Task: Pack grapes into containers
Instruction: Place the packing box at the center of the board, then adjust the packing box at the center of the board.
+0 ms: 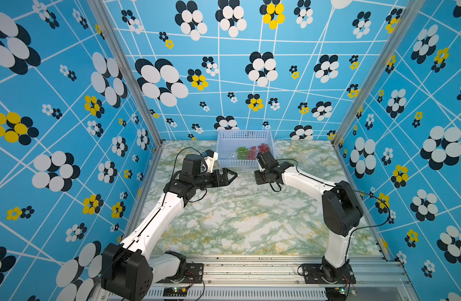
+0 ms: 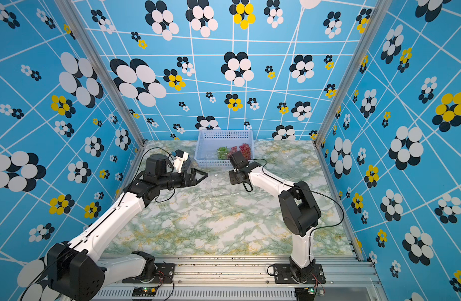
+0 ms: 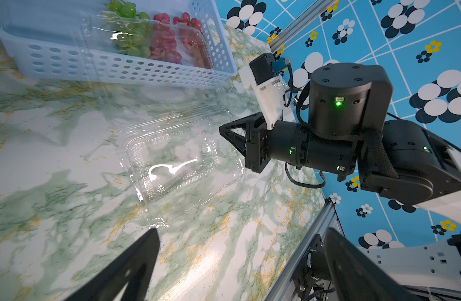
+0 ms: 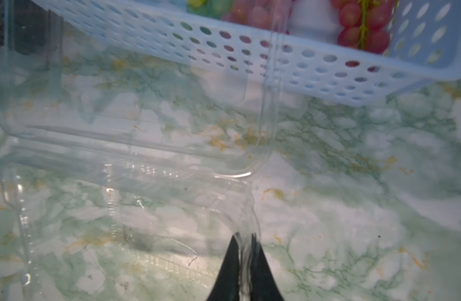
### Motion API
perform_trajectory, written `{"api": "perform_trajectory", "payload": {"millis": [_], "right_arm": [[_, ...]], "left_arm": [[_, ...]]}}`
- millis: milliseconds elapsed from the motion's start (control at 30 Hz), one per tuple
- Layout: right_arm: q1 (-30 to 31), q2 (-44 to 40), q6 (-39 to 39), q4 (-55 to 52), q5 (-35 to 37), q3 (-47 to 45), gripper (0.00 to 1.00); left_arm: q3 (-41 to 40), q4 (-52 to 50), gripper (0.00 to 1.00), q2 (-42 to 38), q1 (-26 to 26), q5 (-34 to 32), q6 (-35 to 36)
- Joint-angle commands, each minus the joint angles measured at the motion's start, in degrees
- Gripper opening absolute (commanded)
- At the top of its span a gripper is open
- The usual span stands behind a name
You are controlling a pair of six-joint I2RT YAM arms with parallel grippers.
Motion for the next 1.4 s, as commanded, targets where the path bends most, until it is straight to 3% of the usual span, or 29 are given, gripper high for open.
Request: {"api": "perform_trajectory", "payload": {"millis": [0, 67, 167, 300, 500, 633, 867, 1200, 1367], "right_arm": [[0.1, 0.5, -1.7, -5.0, 3.7, 3.1, 0.25], [0.1, -0.6, -0.5, -6.0, 5.1, 3.5, 0.38], [0.0, -3.2, 2.8, -7.6, 7.1, 3.1, 0.48], [0.1, -7.8, 9.6, -8.6, 8.4, 0.6, 0.75], [0.3, -15.7, 24.4, -7.8, 2.6, -6.5, 0.89], [3.1, -19.4, 33.1, -6.3, 2.2, -13.1, 0.94], [6.8, -18.9, 41.4, -3.1, -0.5, -20.1, 0.96], [9.7, -10.5, 45.4, 4.8, -2.6, -20.3, 0.94], [9.7, -8.6, 45.3, 5.4, -1.2, -20.5, 0.83]], "left_arm": [[-0.6, 0.2, 1.00, 0.1, 0.5, 0.6, 0.1], [-0.5, 0.1, 1.00, 0.1, 0.6, 0.5, 0.2], [-0.5, -0.1, 0.99, 0.1, 0.6, 0.3, 0.2], [-0.4, -0.4, 1.00, 0.1, 0.6, 0.3, 0.4], [-0.3, -0.5, 0.99, -0.5, 0.8, 0.0, 0.4], [-0.3, -0.5, 0.99, -0.7, 0.8, 0.1, 0.2], [-0.5, -0.5, 0.99, -1.2, 0.9, 0.4, -0.2], [-0.6, -0.2, 0.99, -1.8, 0.8, 0.9, -0.4], [-0.6, 0.0, 0.99, -1.6, 0.9, 1.2, -0.5]]}}
